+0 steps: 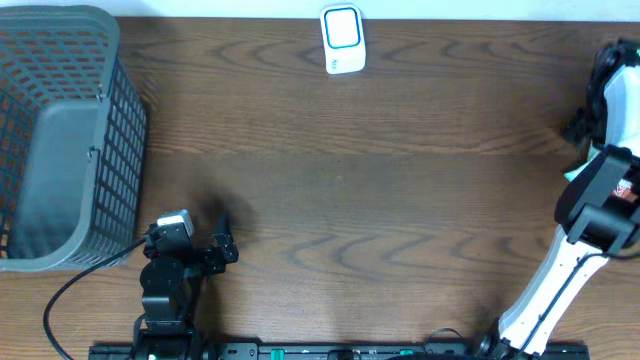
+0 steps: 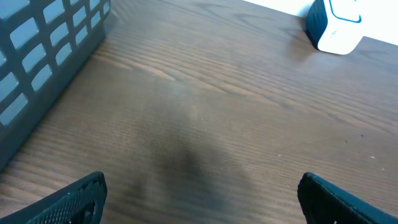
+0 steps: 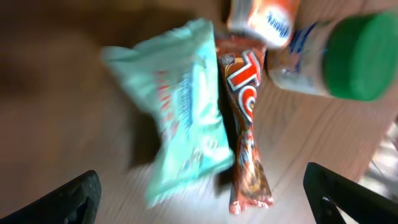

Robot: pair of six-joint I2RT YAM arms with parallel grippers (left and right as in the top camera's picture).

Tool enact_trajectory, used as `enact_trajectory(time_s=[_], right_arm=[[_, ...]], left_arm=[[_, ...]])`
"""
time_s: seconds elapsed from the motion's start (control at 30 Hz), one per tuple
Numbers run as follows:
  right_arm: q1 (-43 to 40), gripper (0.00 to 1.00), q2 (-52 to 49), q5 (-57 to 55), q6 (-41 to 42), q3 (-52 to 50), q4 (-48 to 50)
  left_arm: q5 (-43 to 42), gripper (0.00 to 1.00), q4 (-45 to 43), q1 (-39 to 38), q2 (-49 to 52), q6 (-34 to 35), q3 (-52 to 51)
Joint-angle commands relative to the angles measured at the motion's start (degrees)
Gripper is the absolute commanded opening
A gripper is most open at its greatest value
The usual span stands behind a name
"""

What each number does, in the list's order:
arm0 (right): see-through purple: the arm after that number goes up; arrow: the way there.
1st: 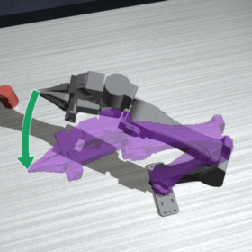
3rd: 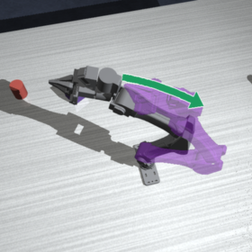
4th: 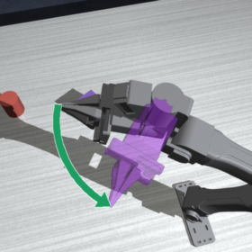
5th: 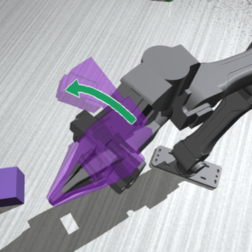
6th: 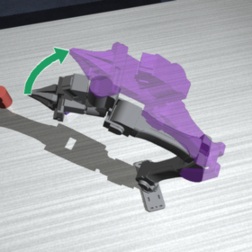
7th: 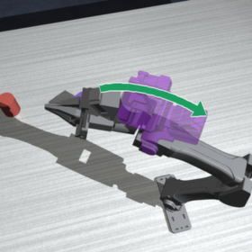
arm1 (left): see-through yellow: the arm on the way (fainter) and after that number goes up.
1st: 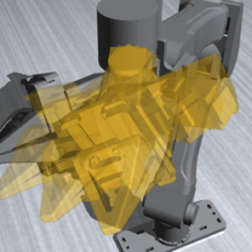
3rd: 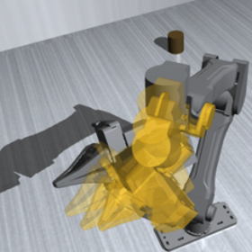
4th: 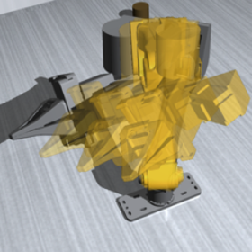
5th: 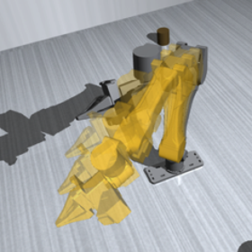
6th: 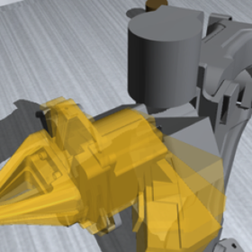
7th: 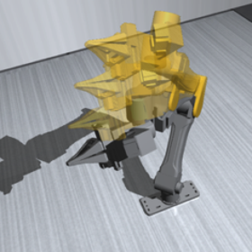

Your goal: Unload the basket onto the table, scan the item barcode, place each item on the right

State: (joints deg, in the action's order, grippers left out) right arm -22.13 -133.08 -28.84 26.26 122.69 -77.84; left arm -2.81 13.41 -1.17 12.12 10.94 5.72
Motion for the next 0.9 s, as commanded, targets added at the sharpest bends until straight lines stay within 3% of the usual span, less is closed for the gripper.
enact_trajectory(time_s=[0.0, 0.3, 0.57, 0.87], right_arm=[[4.59, 0.99, 13.99, 5.03, -4.7, 0.7, 0.94], [13.77, 0.99, 37.55, 19.71, -13.27, 0.7, 3.23], [15.21, 0.99, 53.42, 20.37, -13.25, 0.7, -1.09], [15.21, 0.99, 64.74, 20.37, -13.25, 0.7, -1.73]], left_arm=[[0.52, 0.98, 0.44, 0.24, -0.15, 0.52, -1.42], [0.52, 0.98, 0.44, 0.24, -0.15, 0.52, -1.42], [0.52, 0.98, 0.44, 0.24, -0.15, 0.52, -1.42], [0.52, 0.98, 0.44, 0.24, -0.15, 0.55, -1.42]])
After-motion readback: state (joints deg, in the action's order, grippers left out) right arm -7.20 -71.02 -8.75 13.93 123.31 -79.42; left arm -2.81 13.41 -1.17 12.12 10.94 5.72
